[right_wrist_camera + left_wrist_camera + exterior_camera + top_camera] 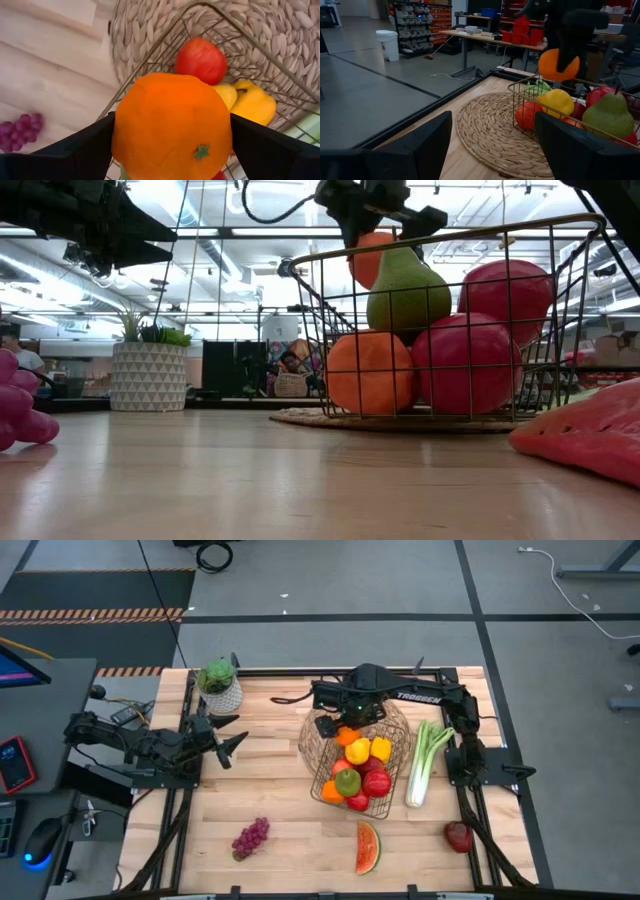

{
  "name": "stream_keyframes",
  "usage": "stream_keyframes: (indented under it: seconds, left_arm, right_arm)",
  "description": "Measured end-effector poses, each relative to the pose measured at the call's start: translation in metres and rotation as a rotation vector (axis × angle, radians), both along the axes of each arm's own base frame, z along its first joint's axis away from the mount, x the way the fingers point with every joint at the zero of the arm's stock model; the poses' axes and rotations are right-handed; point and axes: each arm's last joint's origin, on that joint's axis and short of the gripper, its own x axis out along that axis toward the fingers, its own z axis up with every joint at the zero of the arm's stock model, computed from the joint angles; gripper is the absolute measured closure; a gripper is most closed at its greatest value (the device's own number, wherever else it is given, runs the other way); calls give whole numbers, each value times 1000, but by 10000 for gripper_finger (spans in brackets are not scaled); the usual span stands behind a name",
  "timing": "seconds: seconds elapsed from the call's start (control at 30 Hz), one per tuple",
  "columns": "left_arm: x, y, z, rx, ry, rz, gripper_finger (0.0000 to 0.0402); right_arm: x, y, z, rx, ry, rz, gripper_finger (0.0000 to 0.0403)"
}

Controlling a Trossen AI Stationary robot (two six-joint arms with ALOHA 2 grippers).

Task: Build produce basket
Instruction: Put the orange into the wire basket

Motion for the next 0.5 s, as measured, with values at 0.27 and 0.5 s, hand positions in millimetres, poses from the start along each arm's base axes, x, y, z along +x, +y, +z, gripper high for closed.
stream_keyframes:
  seconds: [0.27, 0.5]
  left_arm:
    - [0, 0, 0, 0, -1, 0, 114]
    - [0, 0, 0, 0, 0, 0, 114]
  right_arm:
    - [-4, -13, -34, 118, 122, 27, 38]
    - [-23, -18, -37, 110, 163, 27, 38]
